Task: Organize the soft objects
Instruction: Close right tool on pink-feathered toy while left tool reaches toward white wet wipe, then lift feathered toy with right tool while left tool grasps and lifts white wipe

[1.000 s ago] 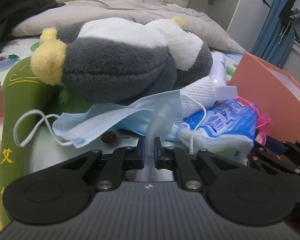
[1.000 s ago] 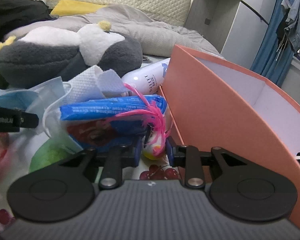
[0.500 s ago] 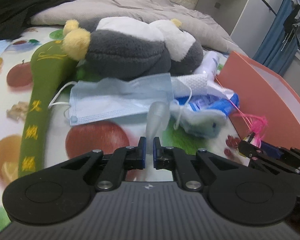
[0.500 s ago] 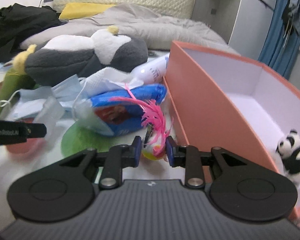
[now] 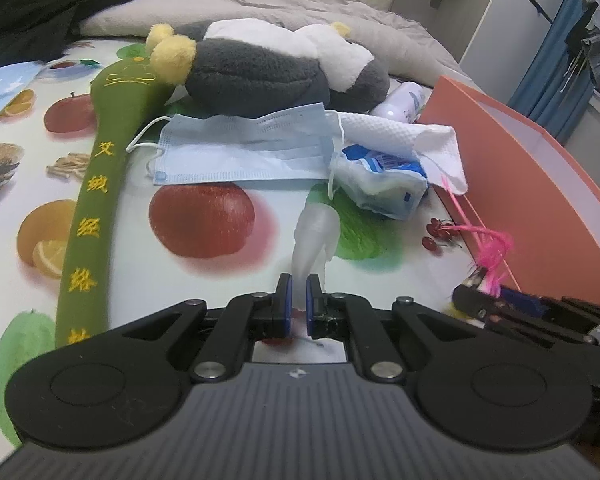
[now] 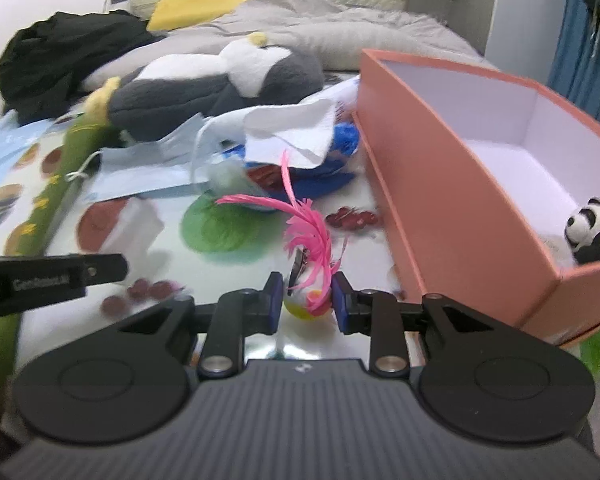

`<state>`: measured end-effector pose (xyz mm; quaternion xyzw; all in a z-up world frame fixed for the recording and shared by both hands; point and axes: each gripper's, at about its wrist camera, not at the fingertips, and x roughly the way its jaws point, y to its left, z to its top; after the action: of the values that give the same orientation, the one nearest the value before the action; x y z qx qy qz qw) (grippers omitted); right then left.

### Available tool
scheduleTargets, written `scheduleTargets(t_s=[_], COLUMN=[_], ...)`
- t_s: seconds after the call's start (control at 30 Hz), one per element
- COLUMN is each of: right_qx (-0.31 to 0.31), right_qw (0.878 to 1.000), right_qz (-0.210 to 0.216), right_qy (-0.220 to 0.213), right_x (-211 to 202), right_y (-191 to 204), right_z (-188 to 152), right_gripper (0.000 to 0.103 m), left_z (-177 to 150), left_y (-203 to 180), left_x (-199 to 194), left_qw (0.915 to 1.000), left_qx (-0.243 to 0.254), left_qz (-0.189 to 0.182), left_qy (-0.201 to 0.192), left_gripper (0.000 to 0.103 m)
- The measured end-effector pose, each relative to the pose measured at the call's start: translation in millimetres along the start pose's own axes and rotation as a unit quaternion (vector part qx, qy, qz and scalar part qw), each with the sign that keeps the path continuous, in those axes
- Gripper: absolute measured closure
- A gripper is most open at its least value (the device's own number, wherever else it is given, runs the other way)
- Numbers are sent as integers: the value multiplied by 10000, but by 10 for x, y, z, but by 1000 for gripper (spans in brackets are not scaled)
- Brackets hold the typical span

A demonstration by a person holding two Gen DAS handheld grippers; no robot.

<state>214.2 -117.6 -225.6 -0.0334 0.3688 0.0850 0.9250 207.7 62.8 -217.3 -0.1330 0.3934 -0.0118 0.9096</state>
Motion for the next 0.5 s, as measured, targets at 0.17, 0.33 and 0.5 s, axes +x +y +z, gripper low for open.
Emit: scheduleTargets(t_s=[0.17,0.33,0.5], right_qx=[235,390,419], right_qw=[9983,9975,9971], right_qz=[449,542,599], right_qy=[285,249,198], right_x=[0,-31,-42], right_y=[-49,-89,-121], right_z=[-84,-114,-141], right_gripper=[74,74,74], left_z=[-88,-101,-34], left_y=[35,114,181], left_x=[-51,54,63], left_qw=[9998,9992,9977], left_qx=[-157,-373,-642], left_qz=[84,91,104], left_qy=[20,120,164], left_gripper=[95,94,48])
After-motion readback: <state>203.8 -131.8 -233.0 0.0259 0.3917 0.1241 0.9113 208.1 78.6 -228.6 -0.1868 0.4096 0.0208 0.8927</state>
